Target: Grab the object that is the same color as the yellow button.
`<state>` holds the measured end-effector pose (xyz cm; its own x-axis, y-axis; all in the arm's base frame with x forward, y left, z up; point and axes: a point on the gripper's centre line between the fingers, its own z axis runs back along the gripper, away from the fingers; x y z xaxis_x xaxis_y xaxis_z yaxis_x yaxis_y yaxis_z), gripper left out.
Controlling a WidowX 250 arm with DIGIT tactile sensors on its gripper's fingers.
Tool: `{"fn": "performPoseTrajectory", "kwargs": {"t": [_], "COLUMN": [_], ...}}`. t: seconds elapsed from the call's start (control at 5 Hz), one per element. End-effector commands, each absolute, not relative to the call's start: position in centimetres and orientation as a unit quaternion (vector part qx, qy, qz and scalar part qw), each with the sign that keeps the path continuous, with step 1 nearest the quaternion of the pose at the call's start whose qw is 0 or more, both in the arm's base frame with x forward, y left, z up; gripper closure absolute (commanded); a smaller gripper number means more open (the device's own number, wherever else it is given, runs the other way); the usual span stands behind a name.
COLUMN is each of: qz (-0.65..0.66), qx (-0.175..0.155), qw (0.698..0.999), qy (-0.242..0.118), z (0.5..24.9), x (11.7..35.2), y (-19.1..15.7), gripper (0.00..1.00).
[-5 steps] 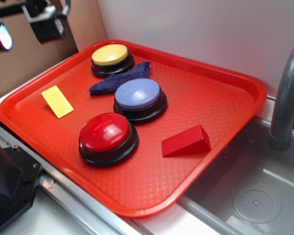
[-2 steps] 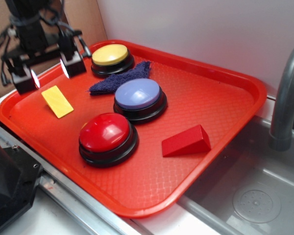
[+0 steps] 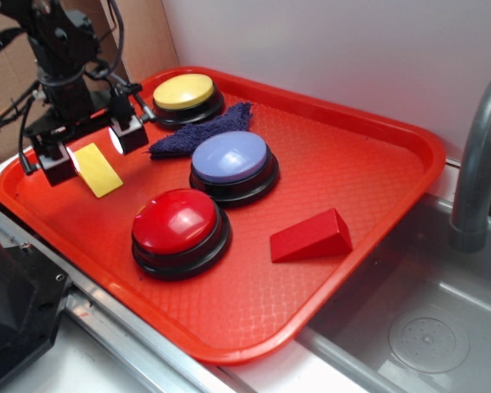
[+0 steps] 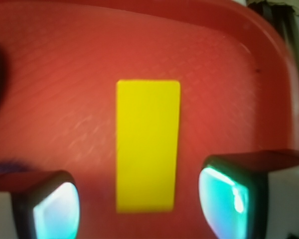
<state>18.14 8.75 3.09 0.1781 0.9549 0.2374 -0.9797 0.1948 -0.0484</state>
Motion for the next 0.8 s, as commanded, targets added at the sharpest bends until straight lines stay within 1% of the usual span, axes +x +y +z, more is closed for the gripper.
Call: {"fn": "performPoseTrajectory", "kwargs": {"t": [0.0,0.2,0.4,0.6], "qz": [0.661,0.664,0.662,0.648], "qx": [0.045,0.048,0.055,0.059], "qw": [0.737,0.734,0.733,0.746], "qy": [-0.135,-0.138,-0.147,-0.143], "z": [1.81,1.15,1.17,1.67], "x": [17.78,17.97,18.07,18.1], "y": [11.17,11.75,11.84,11.56], "gripper": [0.0,0.0,1.0,1.0]}}
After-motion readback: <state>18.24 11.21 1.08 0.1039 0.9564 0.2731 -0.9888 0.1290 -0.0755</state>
